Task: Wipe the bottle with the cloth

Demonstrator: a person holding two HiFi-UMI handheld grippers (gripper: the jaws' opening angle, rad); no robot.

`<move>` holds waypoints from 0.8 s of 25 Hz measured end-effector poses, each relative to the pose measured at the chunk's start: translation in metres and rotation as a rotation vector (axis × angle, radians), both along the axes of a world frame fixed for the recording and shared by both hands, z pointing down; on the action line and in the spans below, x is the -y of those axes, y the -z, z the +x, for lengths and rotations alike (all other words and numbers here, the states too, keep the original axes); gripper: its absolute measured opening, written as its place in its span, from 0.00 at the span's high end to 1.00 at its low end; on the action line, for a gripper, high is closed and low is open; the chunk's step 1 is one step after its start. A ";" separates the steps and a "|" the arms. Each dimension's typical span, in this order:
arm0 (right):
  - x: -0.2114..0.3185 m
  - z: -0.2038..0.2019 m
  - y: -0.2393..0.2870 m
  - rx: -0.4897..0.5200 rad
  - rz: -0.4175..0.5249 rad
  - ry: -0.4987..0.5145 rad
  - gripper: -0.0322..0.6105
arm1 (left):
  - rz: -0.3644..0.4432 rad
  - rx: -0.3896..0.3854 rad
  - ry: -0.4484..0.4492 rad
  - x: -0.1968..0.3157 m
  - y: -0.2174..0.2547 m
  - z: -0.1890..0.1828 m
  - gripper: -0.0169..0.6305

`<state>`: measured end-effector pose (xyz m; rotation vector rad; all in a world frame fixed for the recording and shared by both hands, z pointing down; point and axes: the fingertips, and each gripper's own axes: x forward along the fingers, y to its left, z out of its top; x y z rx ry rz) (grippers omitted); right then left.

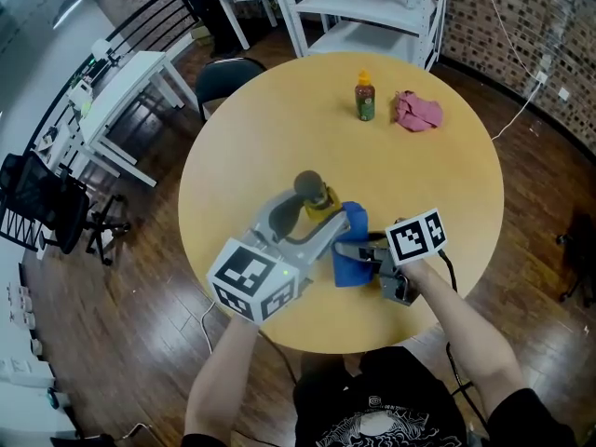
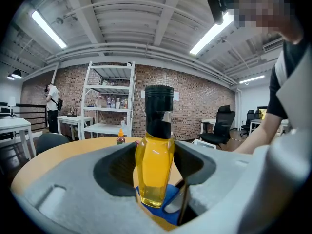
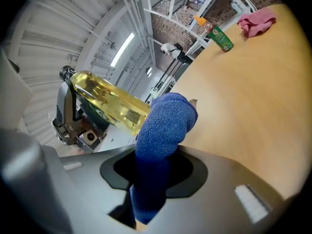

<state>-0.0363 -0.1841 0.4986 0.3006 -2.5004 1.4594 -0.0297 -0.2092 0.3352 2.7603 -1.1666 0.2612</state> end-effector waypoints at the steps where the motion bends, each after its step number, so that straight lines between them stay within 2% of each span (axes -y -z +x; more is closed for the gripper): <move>1: 0.002 0.005 -0.004 -0.022 0.010 -0.003 0.75 | -0.004 0.000 0.002 0.000 -0.003 0.002 0.60; 5: 0.022 0.040 -0.021 -0.138 0.085 -0.103 0.75 | -0.010 0.034 0.000 -0.002 -0.019 0.010 0.60; 10: 0.044 0.078 -0.004 -0.172 0.207 -0.244 0.74 | -0.045 0.047 0.051 -0.002 -0.062 0.013 0.60; 15: 0.039 0.085 0.011 -0.207 0.352 -0.262 0.74 | -0.084 0.075 0.101 -0.005 -0.108 0.013 0.60; 20: 0.026 0.084 0.018 -0.249 0.454 -0.236 0.74 | -0.091 0.067 0.122 -0.009 -0.122 0.013 0.60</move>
